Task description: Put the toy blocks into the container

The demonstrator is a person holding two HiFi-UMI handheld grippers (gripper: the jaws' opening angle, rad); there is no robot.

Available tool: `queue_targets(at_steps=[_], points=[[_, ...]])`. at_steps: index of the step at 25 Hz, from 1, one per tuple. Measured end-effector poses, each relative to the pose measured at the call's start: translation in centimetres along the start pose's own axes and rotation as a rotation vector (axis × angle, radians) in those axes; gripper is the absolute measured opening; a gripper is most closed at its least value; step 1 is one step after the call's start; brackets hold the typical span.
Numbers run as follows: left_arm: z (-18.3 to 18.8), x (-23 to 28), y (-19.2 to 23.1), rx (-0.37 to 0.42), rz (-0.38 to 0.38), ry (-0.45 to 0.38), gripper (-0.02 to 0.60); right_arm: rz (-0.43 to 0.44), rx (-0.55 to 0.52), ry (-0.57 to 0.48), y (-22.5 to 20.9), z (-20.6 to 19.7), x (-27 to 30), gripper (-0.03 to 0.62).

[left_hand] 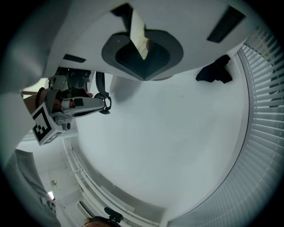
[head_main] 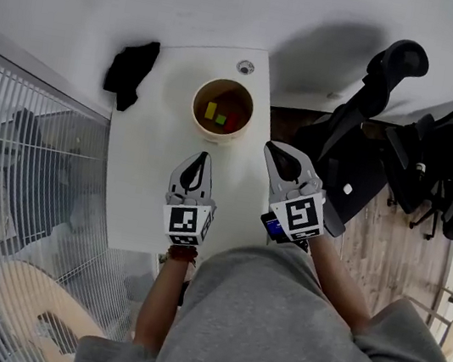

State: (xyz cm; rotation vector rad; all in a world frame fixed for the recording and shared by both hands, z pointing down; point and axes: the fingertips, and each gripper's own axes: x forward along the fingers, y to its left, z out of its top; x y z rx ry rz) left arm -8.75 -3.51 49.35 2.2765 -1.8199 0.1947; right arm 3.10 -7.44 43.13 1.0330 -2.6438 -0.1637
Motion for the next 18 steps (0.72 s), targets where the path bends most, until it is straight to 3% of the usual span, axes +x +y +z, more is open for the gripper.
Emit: queue_targets(at_steps=[7,18], points=[[-1.3,-1.3,-1.0,-0.019,0.016,0.033,0.006,0.060,-0.027,-0.001,1.0,-0.1,0.4,0.009],[-3.2,-5.8,1.6,-0.051,0.144,0.032,0.006,0.189,-0.130,0.006,4.0,-0.1,2.0,0.009]])
